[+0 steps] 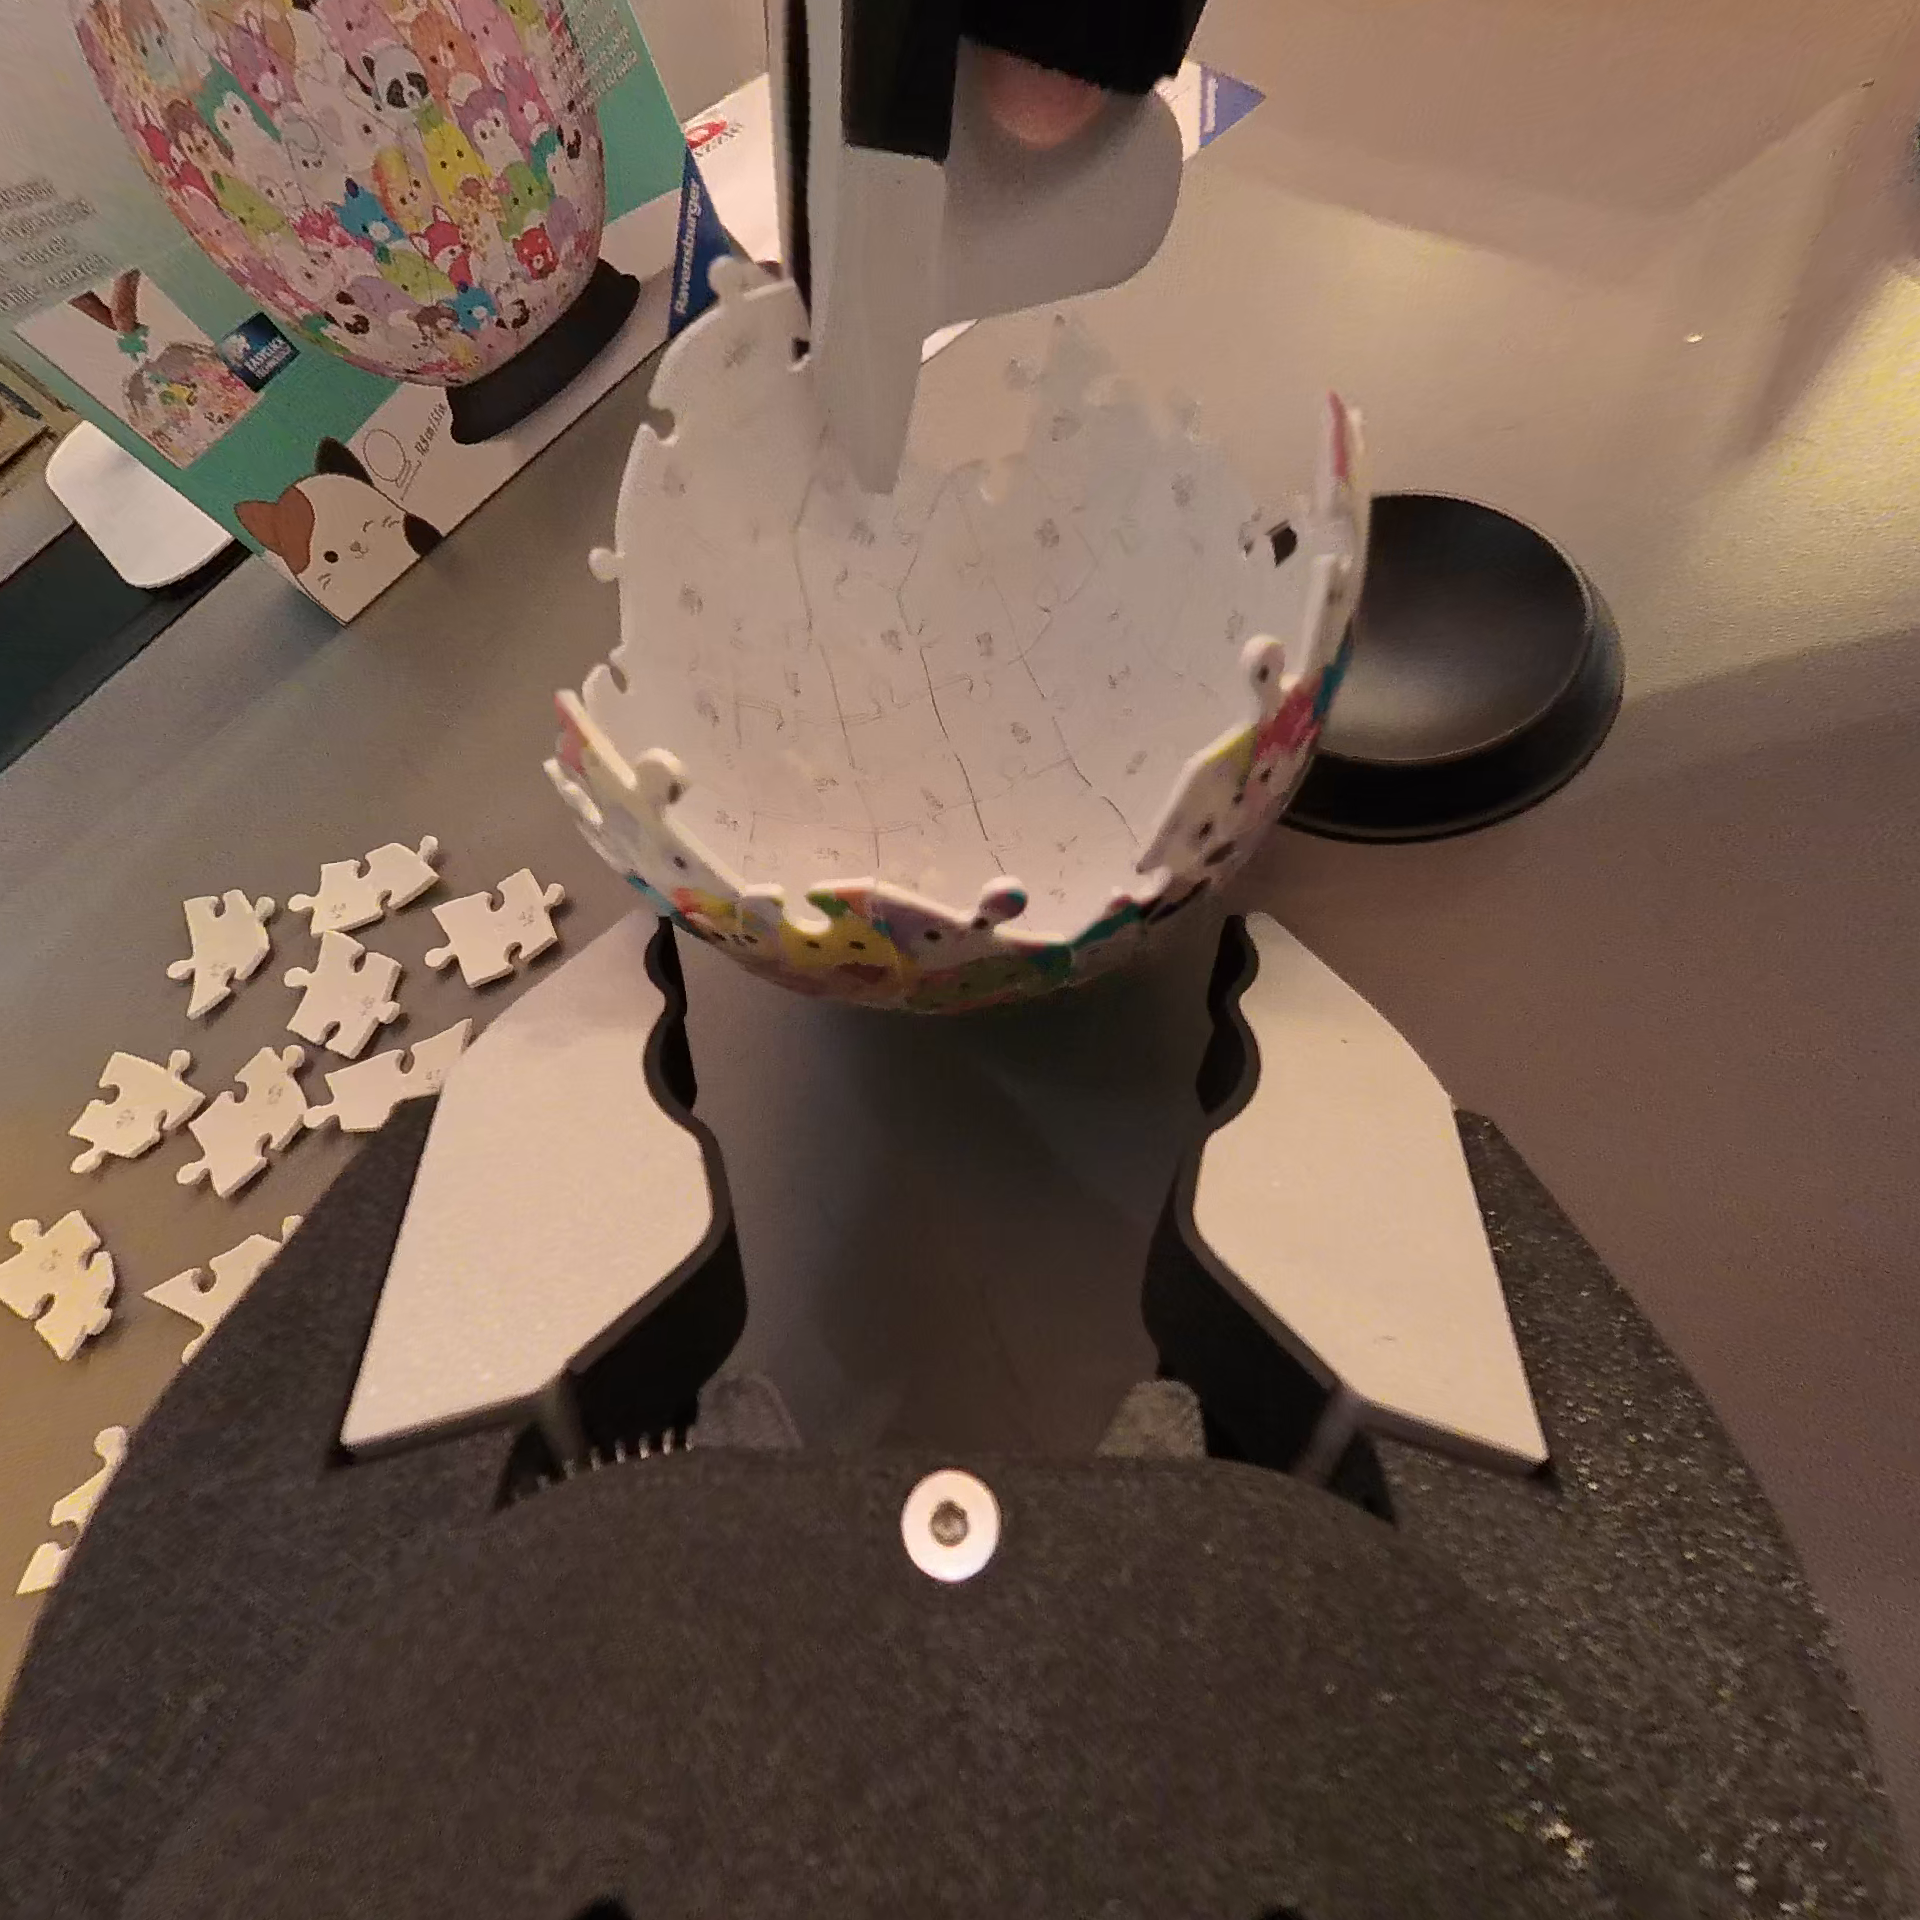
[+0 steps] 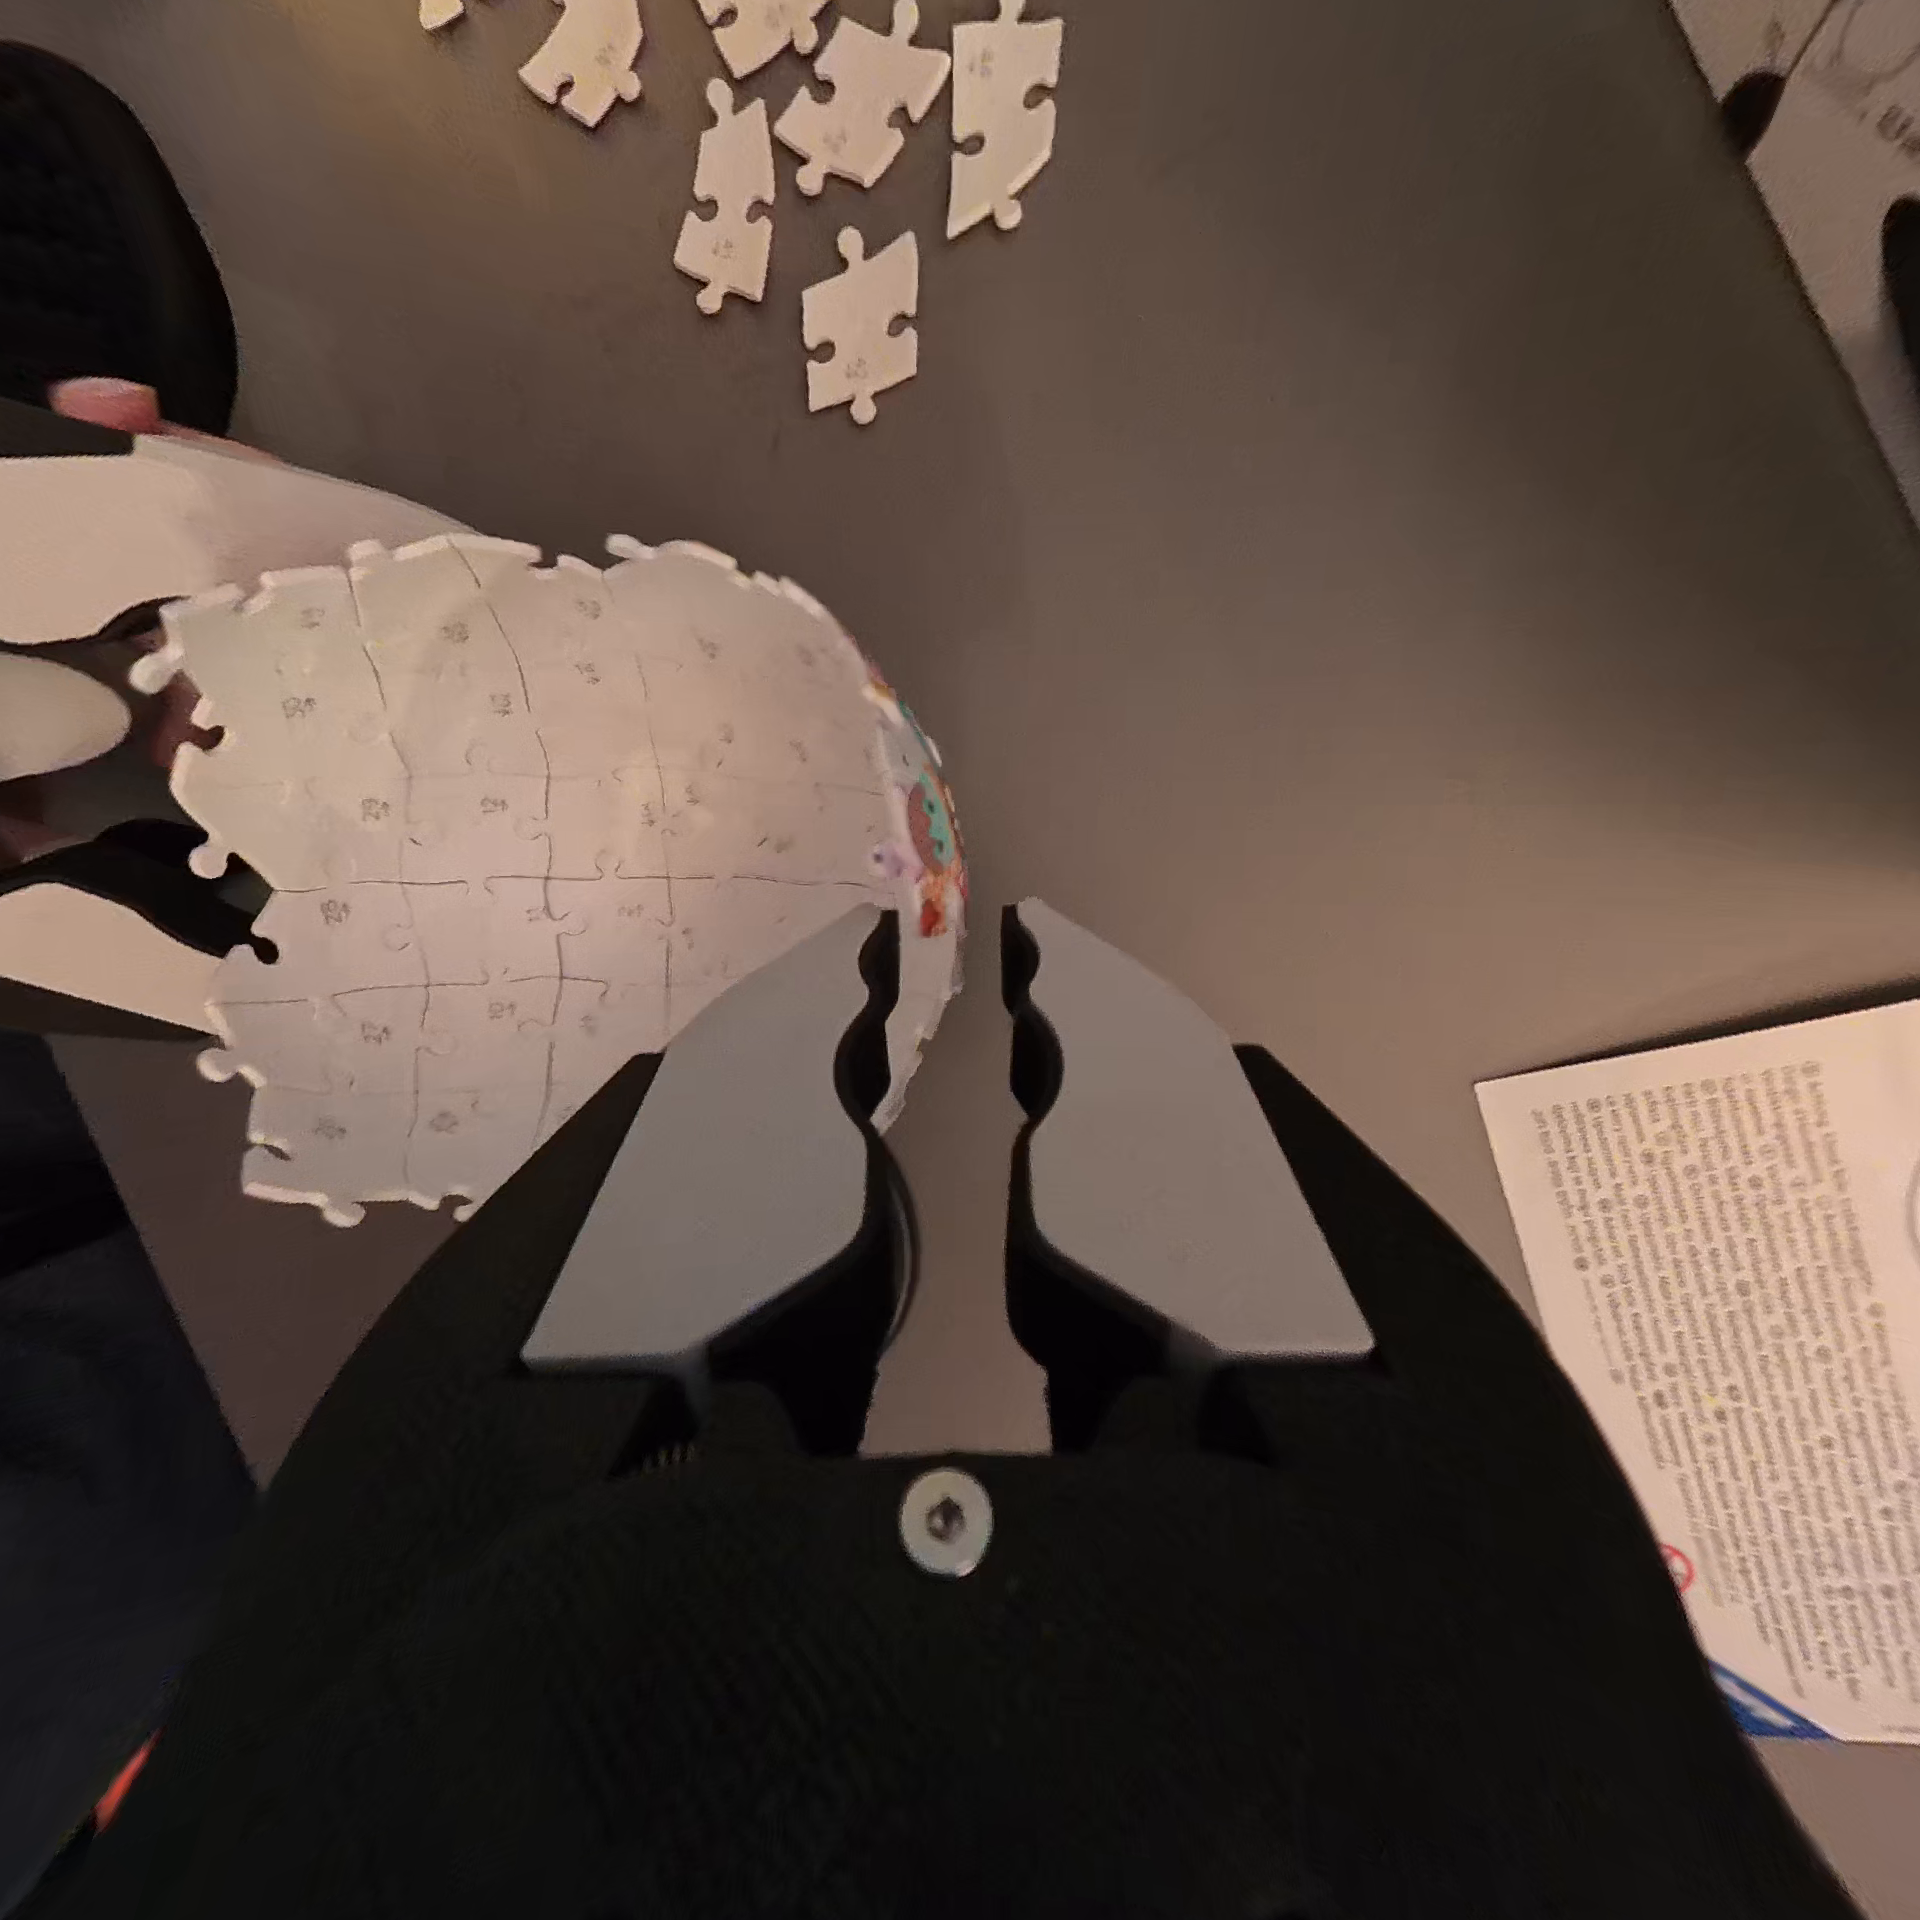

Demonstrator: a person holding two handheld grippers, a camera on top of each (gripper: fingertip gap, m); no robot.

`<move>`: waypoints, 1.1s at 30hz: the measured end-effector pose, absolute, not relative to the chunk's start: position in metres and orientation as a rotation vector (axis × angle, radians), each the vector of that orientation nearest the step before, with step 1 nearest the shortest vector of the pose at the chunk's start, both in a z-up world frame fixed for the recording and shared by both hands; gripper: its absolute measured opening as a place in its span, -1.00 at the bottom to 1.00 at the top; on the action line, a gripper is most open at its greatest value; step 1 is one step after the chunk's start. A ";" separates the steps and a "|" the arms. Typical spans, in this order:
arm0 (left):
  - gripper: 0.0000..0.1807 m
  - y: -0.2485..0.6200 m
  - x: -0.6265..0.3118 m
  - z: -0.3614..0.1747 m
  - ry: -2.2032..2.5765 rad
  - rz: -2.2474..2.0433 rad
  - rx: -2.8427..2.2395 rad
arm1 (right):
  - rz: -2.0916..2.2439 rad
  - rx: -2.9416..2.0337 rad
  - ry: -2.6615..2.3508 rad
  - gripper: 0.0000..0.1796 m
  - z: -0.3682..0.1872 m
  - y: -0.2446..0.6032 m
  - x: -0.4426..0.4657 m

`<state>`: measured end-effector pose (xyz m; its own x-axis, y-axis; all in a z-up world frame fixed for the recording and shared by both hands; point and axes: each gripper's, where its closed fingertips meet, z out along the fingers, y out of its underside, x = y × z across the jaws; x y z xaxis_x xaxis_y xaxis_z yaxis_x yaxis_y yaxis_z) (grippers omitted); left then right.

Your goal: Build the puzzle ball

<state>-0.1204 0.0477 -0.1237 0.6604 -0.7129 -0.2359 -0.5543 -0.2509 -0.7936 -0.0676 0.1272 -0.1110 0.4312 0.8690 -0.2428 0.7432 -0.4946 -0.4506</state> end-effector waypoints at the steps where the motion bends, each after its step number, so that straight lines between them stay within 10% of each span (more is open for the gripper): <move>1: 0.07 0.048 -0.121 -0.124 0.990 -0.213 -1.935 | 0.633 -2.399 -1.415 -0.84 -0.111 0.128 -0.067; 33: 0.07 0.061 -0.121 -0.140 0.982 -0.138 -1.997 | 0.536 -2.497 -1.393 -0.69 -0.120 0.143 -0.042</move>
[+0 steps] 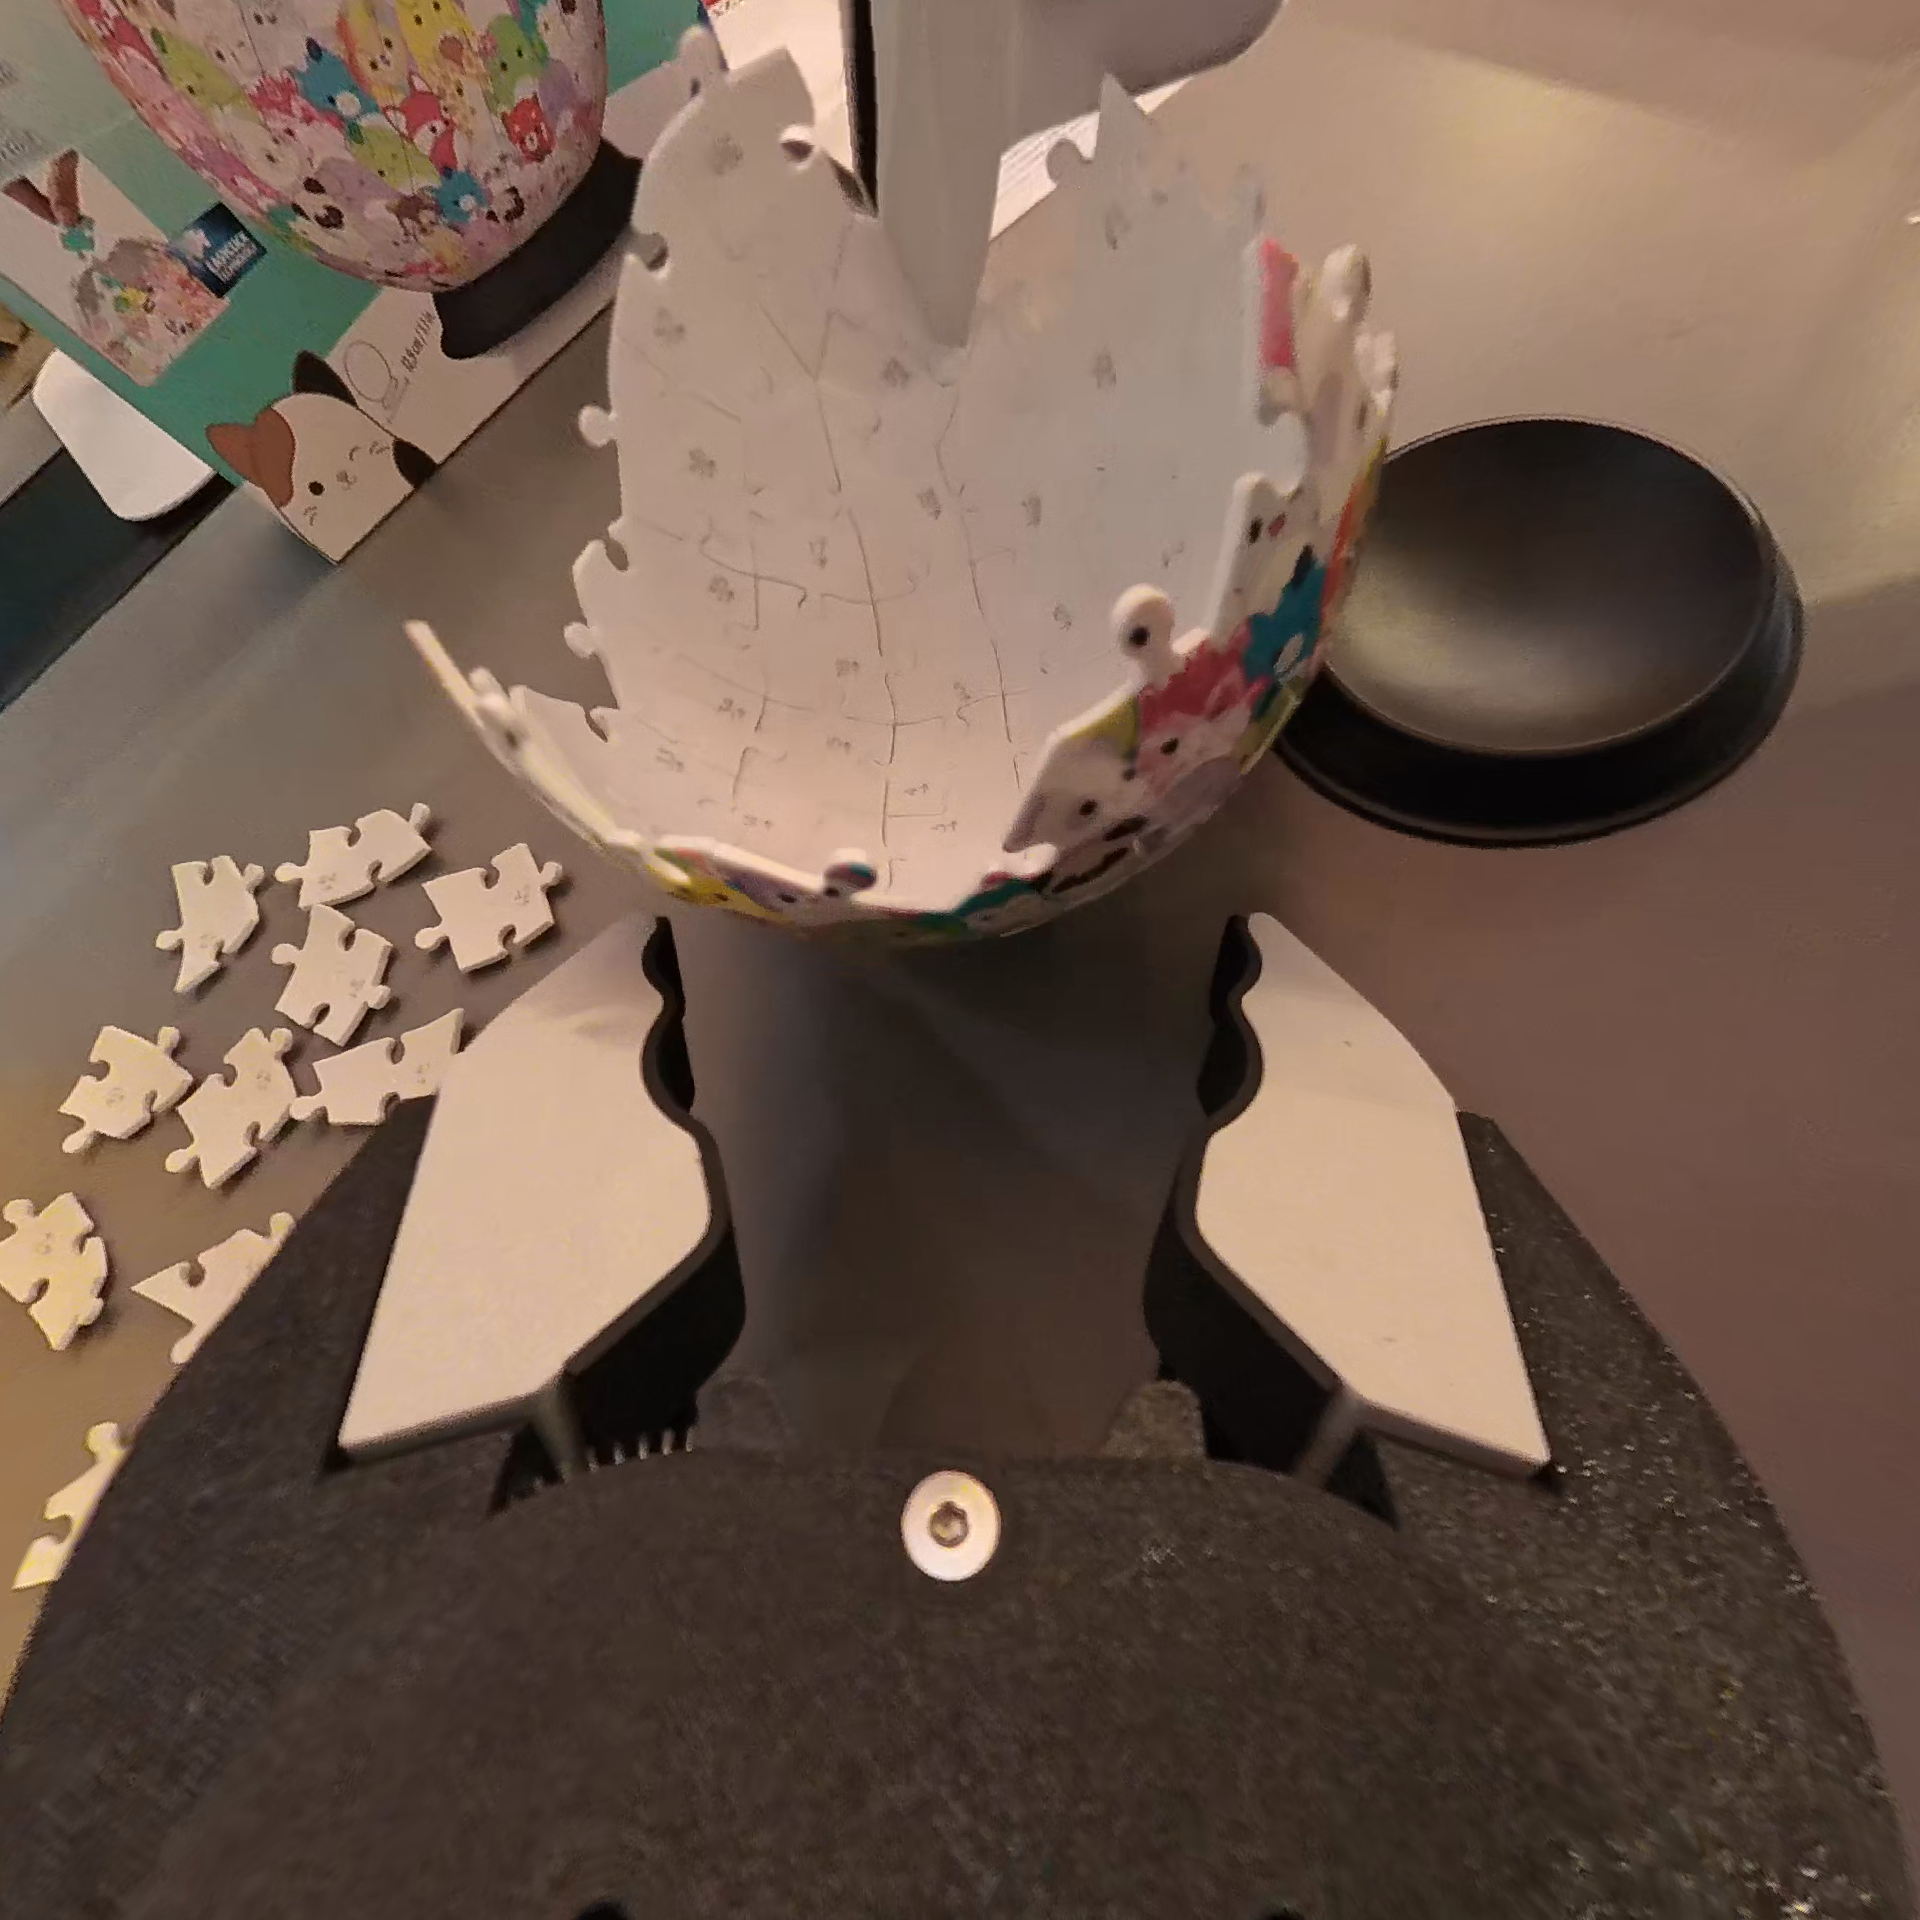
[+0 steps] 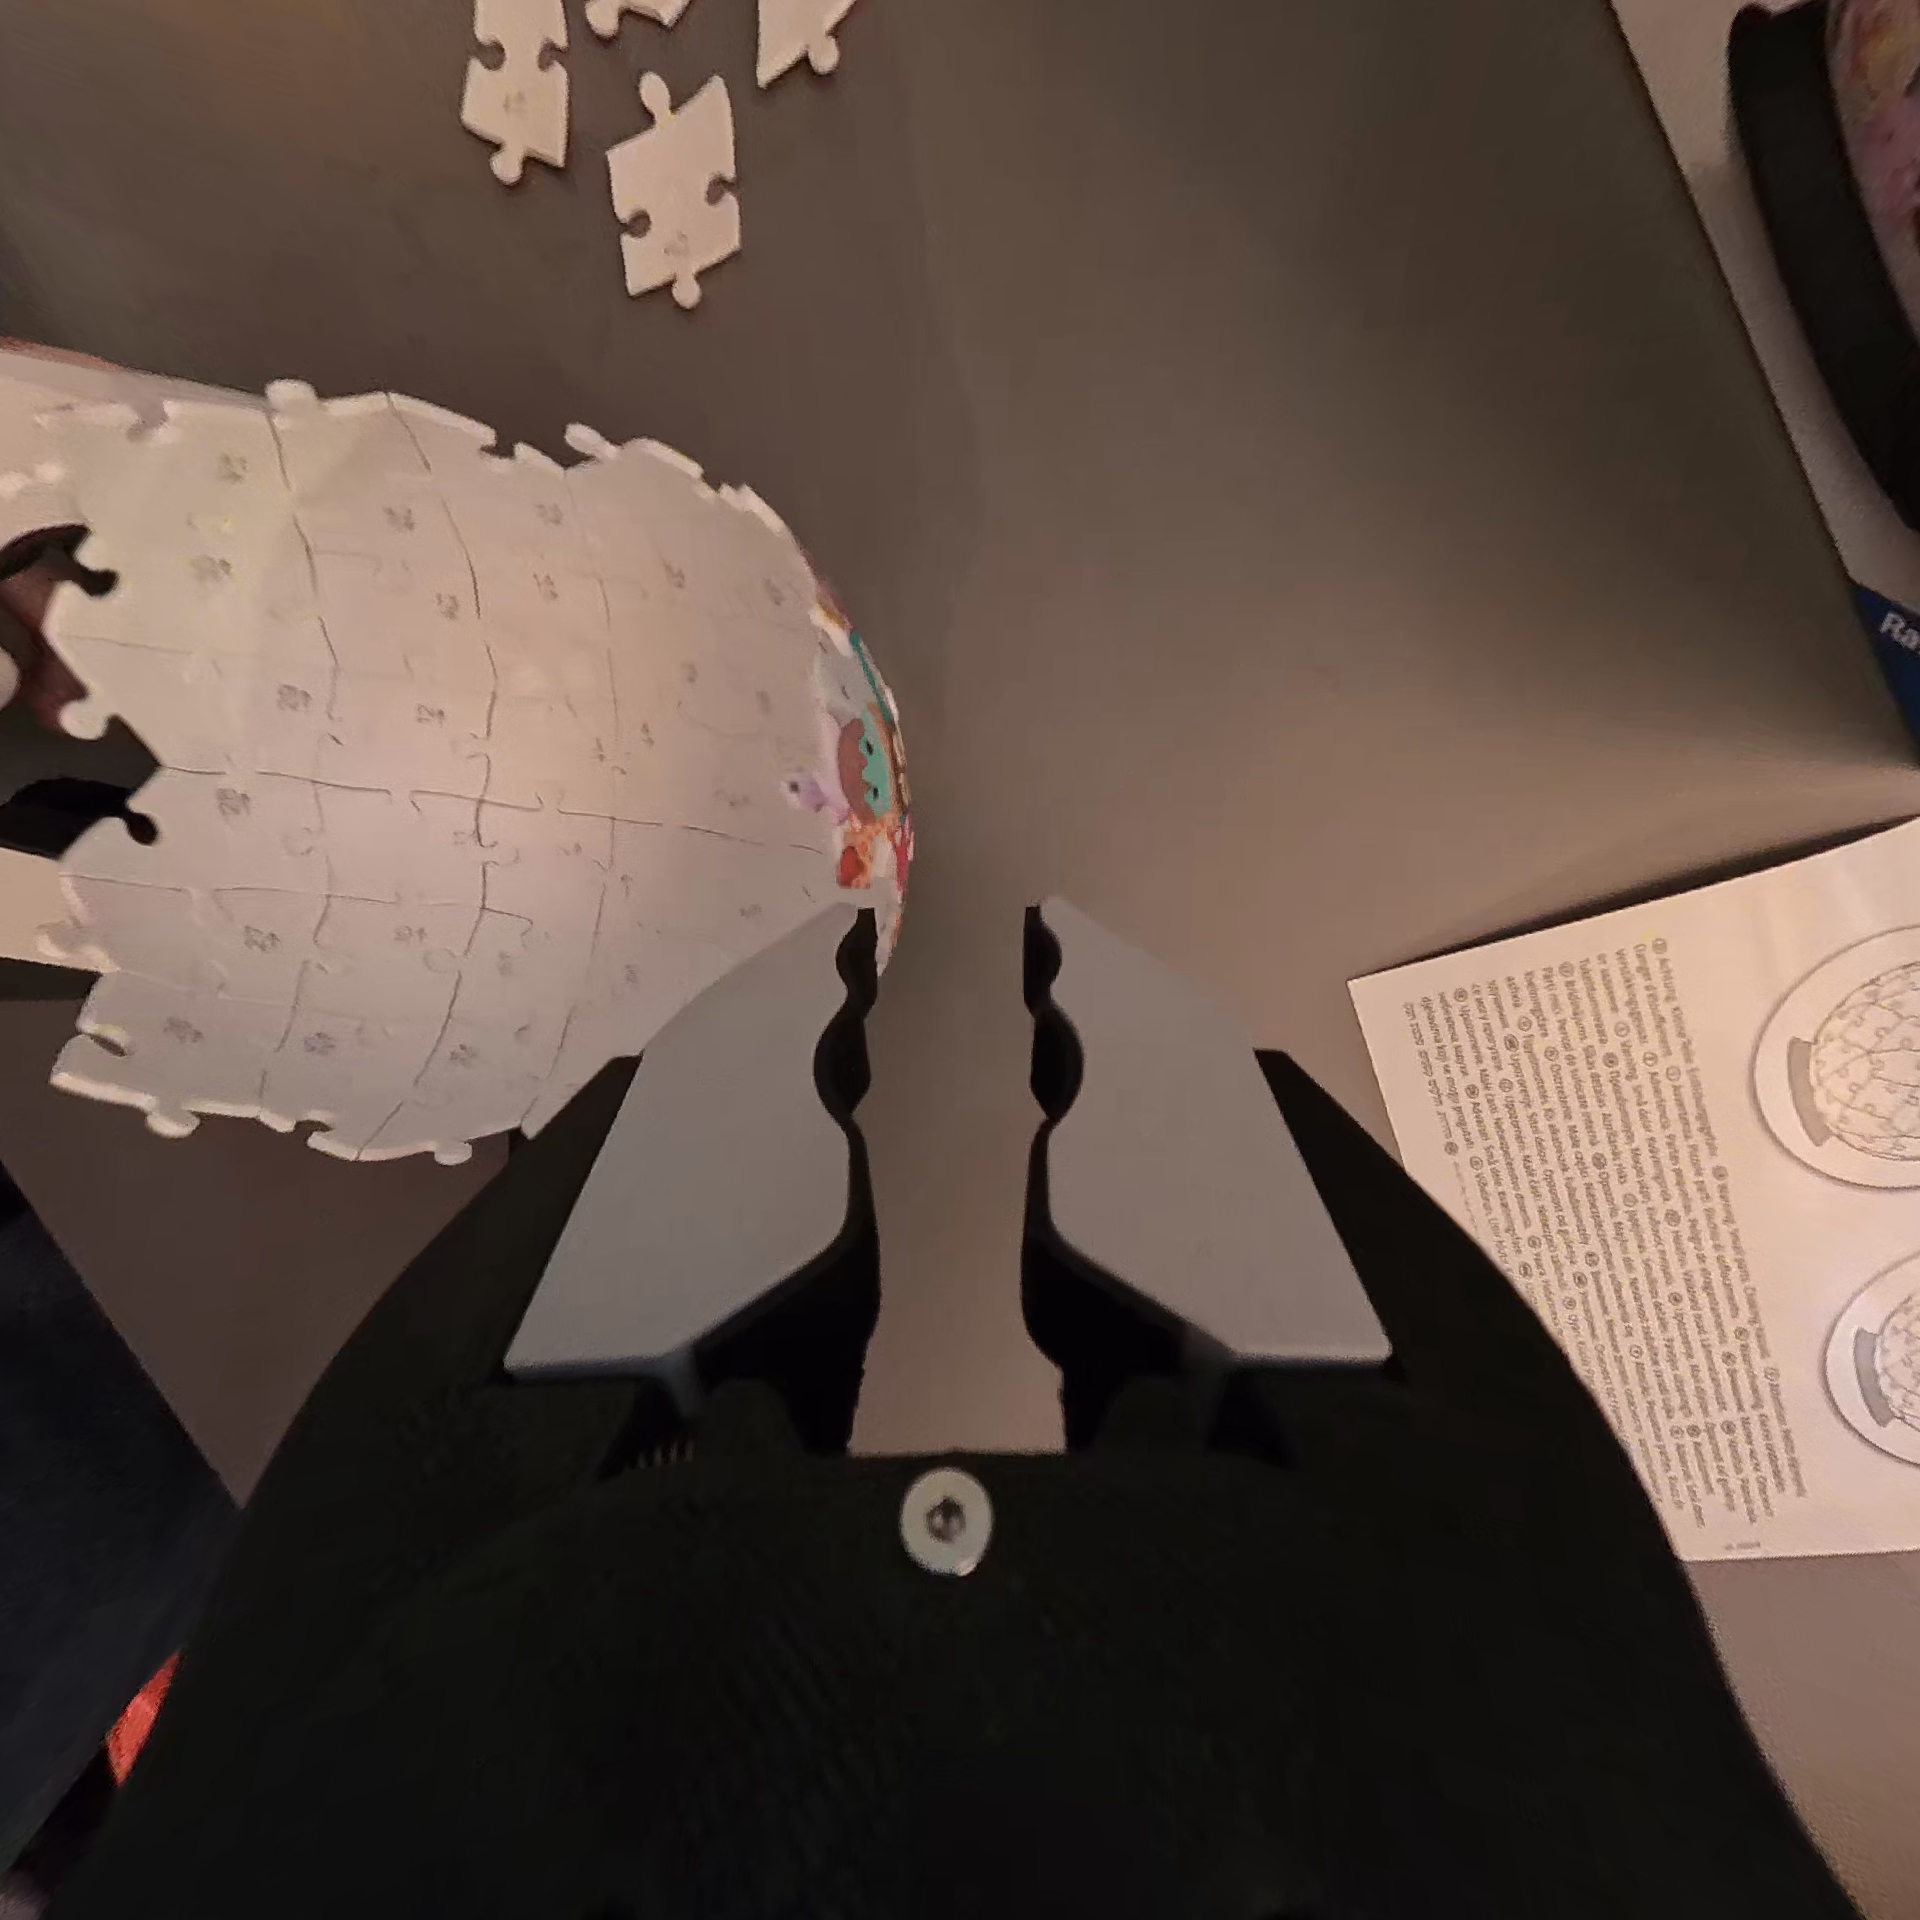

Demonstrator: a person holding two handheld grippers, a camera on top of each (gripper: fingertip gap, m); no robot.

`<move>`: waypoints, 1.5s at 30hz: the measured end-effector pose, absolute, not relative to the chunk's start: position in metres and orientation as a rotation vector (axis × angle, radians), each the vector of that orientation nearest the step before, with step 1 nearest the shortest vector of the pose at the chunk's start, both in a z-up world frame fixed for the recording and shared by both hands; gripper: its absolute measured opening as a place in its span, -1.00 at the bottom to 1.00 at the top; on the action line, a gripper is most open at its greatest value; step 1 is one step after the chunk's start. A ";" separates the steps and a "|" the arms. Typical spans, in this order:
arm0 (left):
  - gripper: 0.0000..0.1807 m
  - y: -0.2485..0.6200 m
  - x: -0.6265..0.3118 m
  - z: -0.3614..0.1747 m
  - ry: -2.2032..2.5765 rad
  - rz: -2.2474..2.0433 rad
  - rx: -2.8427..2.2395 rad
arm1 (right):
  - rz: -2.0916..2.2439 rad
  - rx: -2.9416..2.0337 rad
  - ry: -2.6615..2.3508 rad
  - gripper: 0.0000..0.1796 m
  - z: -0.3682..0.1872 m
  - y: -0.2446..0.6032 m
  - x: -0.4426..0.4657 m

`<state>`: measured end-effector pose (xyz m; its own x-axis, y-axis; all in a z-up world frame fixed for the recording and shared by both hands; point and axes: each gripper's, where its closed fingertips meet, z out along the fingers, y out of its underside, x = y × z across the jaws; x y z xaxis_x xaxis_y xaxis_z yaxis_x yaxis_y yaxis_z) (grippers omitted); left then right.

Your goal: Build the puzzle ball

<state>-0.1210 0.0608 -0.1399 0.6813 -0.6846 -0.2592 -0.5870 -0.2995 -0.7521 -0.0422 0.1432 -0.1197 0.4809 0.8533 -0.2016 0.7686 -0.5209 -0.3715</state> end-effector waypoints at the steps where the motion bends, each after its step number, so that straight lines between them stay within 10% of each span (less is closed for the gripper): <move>1: 0.09 0.061 -0.120 -0.141 0.976 -0.148 -2.004 | 0.529 -2.501 -1.396 -0.69 -0.121 0.144 -0.041; 28: 0.02 0.093 -0.077 -0.115 1.015 -0.224 -1.831 | 0.380 -2.263 -1.364 -0.48 -0.116 0.174 -0.009; 33: 0.01 0.095 -0.071 -0.108 1.034 -0.216 -1.815 | 0.247 -1.894 -1.427 -0.98 -0.073 0.184 -0.011; 45: 0.01 0.099 -0.064 -0.105 1.032 -0.216 -1.809 | 0.306 -1.872 -2.006 -0.98 -0.133 0.149 -0.029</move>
<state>-0.0635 0.0994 -0.1049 0.6201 -0.7277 -0.2931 -0.5490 -0.1358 -0.8247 -0.0289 0.1487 -0.1332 -0.0419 0.9913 0.1251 0.9089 0.0898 -0.4072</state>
